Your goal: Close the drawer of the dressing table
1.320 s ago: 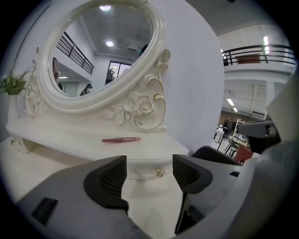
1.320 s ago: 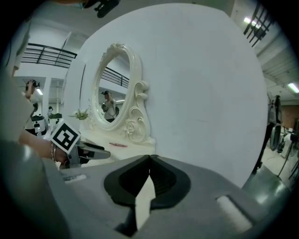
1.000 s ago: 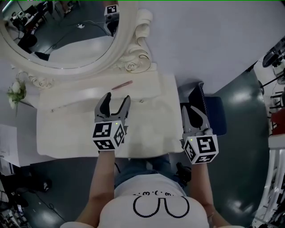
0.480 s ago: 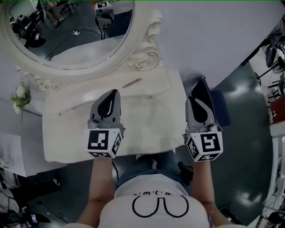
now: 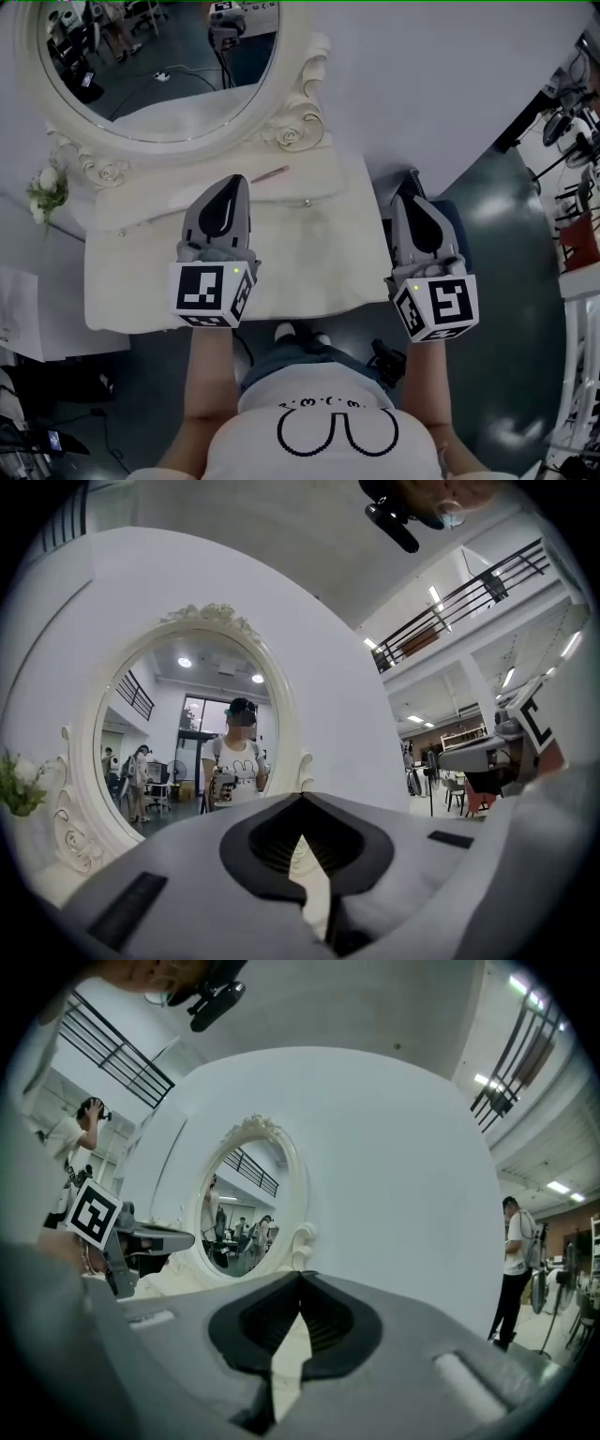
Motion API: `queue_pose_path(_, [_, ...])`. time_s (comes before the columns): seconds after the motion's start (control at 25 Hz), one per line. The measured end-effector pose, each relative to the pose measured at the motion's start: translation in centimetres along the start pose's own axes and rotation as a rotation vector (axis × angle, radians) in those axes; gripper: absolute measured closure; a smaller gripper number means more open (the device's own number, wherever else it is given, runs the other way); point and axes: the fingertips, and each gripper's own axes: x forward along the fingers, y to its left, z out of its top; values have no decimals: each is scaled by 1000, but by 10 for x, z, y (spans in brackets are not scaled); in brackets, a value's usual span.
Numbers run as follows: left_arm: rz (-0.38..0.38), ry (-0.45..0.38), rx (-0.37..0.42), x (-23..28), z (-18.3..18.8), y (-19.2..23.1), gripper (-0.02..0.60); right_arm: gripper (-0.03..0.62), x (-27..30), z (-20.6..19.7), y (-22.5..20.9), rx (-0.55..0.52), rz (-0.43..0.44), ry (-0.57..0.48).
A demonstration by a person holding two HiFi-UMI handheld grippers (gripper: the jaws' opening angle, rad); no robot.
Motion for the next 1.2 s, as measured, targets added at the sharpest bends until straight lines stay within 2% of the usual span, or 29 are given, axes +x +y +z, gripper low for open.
queue_pose_path(0.64, [35, -82, 64, -25, 53, -18, 583, 594, -30, 47, -9, -66, 1, -89])
queue_pose_path(1.2, [20, -94, 83, -26, 62, -18, 583, 594, -32, 55, -4, -41, -9, -124])
